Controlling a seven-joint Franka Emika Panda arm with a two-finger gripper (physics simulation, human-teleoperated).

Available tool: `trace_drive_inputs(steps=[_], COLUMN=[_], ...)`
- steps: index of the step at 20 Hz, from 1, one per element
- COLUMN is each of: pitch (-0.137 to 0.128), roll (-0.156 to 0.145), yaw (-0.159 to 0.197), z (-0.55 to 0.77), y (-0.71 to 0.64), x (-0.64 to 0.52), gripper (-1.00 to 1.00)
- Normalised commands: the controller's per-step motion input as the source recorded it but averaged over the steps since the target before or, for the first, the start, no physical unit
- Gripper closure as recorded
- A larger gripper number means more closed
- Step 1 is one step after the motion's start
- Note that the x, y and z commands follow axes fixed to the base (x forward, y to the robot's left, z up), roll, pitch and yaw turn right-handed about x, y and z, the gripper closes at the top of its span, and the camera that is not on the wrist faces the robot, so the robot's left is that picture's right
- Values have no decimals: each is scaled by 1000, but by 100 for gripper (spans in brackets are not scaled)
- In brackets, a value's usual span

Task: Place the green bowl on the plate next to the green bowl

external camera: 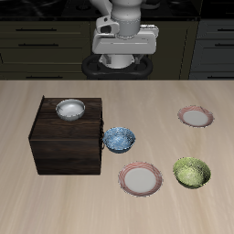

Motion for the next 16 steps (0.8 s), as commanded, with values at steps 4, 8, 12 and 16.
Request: trace_drive_inputs(steps=[4, 8, 12, 16], pitch=[-1, -12, 2, -2], roll=[0, -8, 36, -22], yaw=[1, 27, 15, -10], z=[80, 89, 41, 48], y=[182, 218, 277, 130], x=[256, 307, 207, 188], gripper=[-100, -100, -100, -100])
